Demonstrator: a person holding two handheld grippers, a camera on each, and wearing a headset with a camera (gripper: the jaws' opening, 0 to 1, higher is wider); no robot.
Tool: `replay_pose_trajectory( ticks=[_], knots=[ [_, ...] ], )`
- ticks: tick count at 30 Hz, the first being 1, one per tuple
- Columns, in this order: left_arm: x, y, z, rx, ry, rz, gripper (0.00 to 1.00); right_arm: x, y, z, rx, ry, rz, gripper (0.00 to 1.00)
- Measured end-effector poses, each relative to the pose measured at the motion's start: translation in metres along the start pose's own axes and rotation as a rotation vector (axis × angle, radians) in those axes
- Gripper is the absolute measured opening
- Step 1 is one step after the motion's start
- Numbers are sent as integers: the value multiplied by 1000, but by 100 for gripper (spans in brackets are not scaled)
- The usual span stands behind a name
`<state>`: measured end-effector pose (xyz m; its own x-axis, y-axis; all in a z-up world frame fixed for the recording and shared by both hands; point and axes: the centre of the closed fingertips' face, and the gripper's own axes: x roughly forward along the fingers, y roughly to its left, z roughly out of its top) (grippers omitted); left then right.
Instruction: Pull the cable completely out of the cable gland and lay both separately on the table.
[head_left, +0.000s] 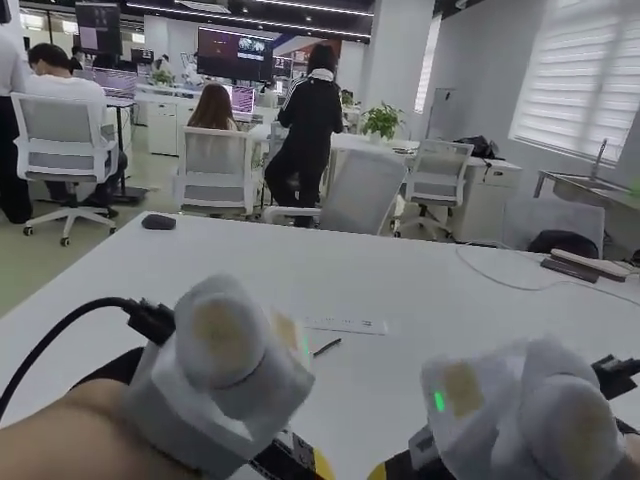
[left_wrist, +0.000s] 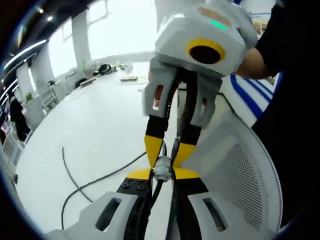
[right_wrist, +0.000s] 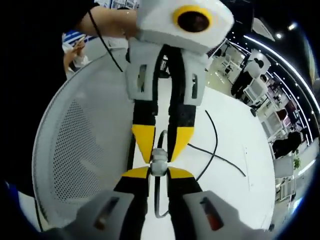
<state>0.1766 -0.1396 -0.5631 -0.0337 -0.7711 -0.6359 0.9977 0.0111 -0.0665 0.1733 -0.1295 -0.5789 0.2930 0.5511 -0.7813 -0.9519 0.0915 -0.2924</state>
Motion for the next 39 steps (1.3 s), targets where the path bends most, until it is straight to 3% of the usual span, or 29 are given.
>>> replay_pose_trajectory(
  ticks=[3,5,7,11,17,22,39],
  knots=[
    [1,0,0,-115,-40,-28,15,0,2,-2,-1,7,-13,12],
    [1,1,0,-191,-69,-40,15,-2,0,-5,76,3,-30,14],
    [-1,4,-1,-214,-86,-24,15,-5,-2,-8,99,-10,-50,21],
    [-6,-2,0,-204,-99,-6,15,-7,-2,-17,138,0,-80,21],
    [-6,-9,4,-174,-107,24,16,-4,-4,-11,150,-26,-130,17],
    [-5,-6,0,-140,-81,63,16,0,0,-10,119,-15,-125,5],
    [-11,3,-18,-93,-12,108,16,-12,-5,-36,170,14,-173,3]
  ],
)
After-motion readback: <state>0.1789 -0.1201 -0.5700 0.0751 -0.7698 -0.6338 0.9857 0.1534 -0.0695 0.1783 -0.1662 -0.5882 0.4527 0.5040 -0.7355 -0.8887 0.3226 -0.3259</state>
